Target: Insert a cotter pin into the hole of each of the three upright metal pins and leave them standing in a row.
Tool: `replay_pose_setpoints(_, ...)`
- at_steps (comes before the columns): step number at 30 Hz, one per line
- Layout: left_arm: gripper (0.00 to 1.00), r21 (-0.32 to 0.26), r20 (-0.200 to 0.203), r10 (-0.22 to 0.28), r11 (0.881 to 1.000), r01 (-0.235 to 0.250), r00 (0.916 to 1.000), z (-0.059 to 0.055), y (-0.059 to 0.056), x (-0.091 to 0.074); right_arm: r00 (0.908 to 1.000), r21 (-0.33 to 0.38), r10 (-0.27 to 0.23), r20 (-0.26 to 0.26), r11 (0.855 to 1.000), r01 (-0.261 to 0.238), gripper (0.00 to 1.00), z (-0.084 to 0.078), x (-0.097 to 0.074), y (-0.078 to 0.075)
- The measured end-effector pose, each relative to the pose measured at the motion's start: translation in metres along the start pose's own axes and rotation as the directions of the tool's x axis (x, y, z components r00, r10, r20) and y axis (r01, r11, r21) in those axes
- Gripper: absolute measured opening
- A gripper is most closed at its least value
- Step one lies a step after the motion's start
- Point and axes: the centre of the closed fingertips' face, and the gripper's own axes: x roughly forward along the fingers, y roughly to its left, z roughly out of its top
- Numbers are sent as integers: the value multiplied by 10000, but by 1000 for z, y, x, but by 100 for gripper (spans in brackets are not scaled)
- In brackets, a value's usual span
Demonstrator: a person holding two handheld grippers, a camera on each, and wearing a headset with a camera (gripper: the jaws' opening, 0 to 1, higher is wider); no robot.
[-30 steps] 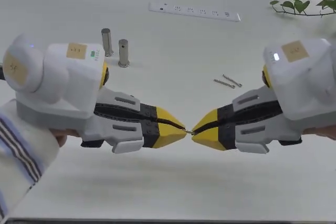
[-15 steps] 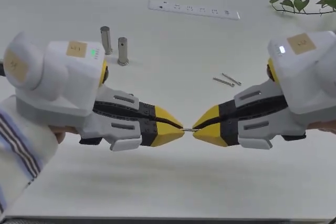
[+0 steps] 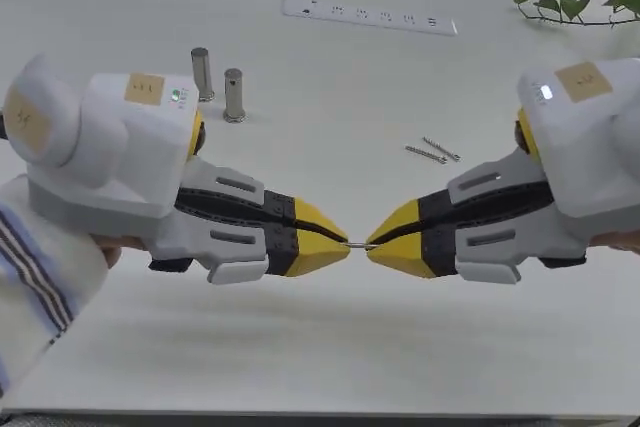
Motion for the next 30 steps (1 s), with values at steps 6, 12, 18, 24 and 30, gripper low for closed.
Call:
replay_pose_setpoints(6,1,-37,-44,-8,10000,8,10000,0,0,-1,10000,-5,-13,49,10000,13,3,0,1,0)
replay_pose_setpoints(12,1,-39,-5,8,10000,-8,10000,1,0,-2,9998,-139,-53,187,9999,55,2,2,0,0)
replay_pose_setpoints(18,2,-69,-201,18,10000,-19,9998,-3,0,-2,9995,-145,-58,317,9999,63,2,4,-1,-2)
replay_pose_setpoints(24,8,-86,-352,89,9999,-92,9993,-7,0,-3,9992,-122,-128,369,9998,133,2,5,-1,-4)
replay_pose_setpoints(30,14,-122,-548,293,9995,-301,9981,-14,4,-6,9990,-20,-257,372,9997,258,2,4,0,-8)
